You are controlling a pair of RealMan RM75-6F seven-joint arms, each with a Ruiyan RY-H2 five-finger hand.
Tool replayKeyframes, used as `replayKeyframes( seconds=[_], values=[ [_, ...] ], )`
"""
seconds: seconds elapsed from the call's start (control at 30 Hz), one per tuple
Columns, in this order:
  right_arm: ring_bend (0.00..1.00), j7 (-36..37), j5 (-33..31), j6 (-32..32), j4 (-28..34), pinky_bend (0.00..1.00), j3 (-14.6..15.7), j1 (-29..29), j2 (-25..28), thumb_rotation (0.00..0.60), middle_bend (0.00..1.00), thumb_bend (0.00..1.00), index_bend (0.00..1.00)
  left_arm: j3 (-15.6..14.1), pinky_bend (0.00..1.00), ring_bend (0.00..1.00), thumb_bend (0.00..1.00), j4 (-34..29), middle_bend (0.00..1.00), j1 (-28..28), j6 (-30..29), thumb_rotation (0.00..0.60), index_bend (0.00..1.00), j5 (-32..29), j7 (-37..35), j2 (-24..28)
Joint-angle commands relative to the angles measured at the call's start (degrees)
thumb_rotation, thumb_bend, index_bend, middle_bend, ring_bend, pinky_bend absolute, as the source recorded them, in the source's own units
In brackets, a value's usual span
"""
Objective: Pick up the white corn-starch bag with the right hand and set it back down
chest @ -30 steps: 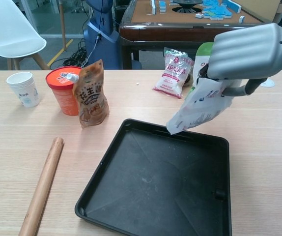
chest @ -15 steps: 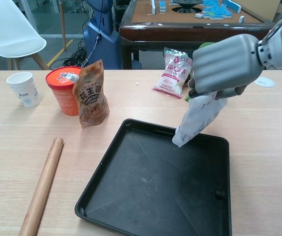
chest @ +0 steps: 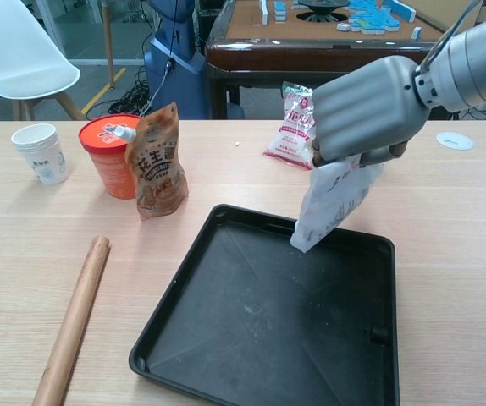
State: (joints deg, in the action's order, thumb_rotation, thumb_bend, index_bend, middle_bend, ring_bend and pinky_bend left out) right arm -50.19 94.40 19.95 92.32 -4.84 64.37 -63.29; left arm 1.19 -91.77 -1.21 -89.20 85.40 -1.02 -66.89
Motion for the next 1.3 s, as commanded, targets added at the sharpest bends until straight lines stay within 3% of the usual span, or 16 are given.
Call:
replayKeyframes(
  seconds=[0.03,0.33,0.57,0.9,1.17,1.3],
  values=[
    [0.71,-1.72,-1.67,1.19,-0.27,0.69,-0.59,-0.66,-0.60,0.600,0.80,0.80,0.95,-0.03,0.06,0.08,0.25,-0.06,0.00,0.04,0.26,0.600,0.00,-0.19,0.05,0.20],
    [0.72,-7.89,-7.66,0.31,-1.55,0.69,0.89,-1.41,-2.62,0.600,0.81,0.80,0.95,-0.19,0.06,0.08,0.25,0.05,0.00,-0.11,0.42,0.600,0.00,-0.33,-0.23,-0.02],
    [0.72,-11.99,-13.31,2.42,-1.46,0.69,0.39,-0.40,-1.75,0.600,0.81,0.80,0.95,-0.08,0.06,0.08,0.25,0.16,0.00,-0.32,0.19,0.600,0.00,-0.55,-0.44,0.07],
    [0.72,-17.35,-20.82,4.32,-0.86,0.69,4.67,1.58,-3.47,0.600,0.81,0.79,0.95,-0.09,0.06,0.08,0.25,0.27,0.00,-0.31,0.46,0.600,0.00,-0.67,-0.50,0.02],
    [0.72,-10.29,-19.59,12.66,-1.24,0.70,4.54,-1.76,-4.87,0.600,0.81,0.79,0.95,-0.06,0.06,0.08,0.25,-0.19,0.00,-0.33,0.42,0.600,0.00,-0.66,-0.17,0.36],
    [0.72,3.41,-16.43,22.17,-3.40,0.70,5.12,-8.97,-7.16,0.600,0.81,0.78,0.95,0.13,0.06,0.08,0.25,-0.72,0.00,-0.18,0.36,0.600,0.00,-0.58,0.40,0.60]
  ],
)
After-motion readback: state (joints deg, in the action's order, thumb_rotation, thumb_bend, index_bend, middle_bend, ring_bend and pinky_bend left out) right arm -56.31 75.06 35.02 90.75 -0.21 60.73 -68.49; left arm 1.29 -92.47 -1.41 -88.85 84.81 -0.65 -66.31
